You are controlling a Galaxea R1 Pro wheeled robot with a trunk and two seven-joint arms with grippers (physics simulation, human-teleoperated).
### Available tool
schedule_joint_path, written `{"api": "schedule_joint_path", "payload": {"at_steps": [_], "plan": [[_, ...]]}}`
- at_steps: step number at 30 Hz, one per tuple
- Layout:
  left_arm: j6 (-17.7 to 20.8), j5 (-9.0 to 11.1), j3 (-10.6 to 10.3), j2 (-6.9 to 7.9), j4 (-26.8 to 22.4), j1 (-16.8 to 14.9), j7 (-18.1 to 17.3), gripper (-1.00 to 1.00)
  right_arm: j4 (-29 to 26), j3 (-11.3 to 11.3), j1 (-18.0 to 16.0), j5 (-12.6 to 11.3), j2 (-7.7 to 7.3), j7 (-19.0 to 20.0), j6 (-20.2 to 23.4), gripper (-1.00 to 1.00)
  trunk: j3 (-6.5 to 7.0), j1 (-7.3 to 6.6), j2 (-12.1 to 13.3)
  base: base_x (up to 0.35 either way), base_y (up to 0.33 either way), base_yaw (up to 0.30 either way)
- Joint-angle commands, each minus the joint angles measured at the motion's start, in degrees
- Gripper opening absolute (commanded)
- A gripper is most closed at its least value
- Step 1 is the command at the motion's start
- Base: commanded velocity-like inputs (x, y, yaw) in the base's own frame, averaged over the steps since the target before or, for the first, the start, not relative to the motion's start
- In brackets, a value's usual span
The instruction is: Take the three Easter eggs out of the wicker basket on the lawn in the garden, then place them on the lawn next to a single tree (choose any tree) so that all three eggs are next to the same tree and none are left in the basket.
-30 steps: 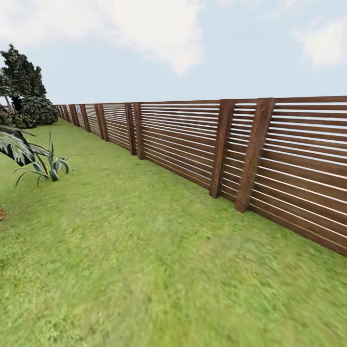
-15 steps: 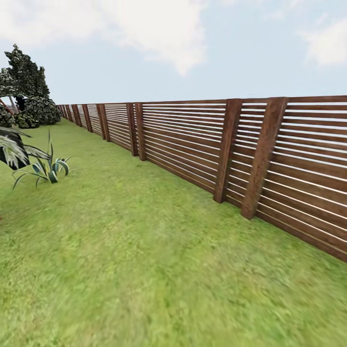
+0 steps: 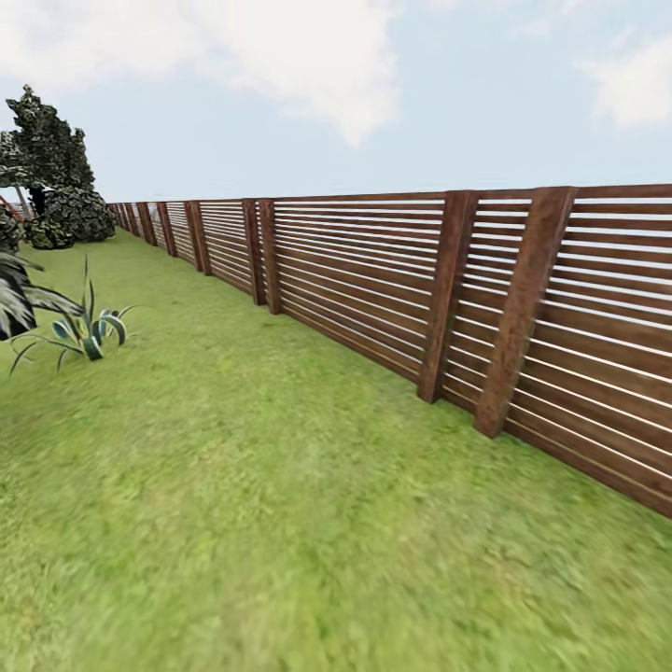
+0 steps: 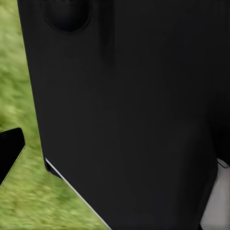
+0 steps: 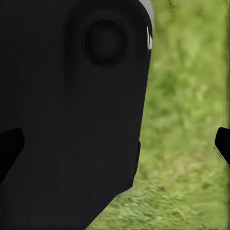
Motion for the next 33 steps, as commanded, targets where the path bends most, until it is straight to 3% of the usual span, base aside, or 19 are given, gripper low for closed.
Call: {"api": "schedule_joint_path", "payload": {"at_steps": [1, 20, 33], "plan": [[0.0, 0.0, 0.0, -0.01, -0.1, 0.0, 0.1, 1.00, 0.1, 0.0, -0.1, 0.4, -0.01, 0.0, 0.0, 1.00, -0.04, 0.03, 0.0, 0.335, 0.000, 0.000], [0.0, -0.1, 0.0, -0.01, -0.1, 0.0, 0.1, 1.00, 0.1, 0.0, -0.1, 0.4, -0.07, 0.0, 0.0, 1.00, -0.04, 0.03, 0.0, 0.336, 0.000, 0.001], [0.0, -0.1, 0.0, 0.07, -0.2, 0.1, 0.1, 1.00, 0.1, 0.0, -0.1, 0.4, 0.01, 0.0, 0.0, 1.00, -0.04, 0.03, 0.0, 0.336, 0.000, 0.098]]}}
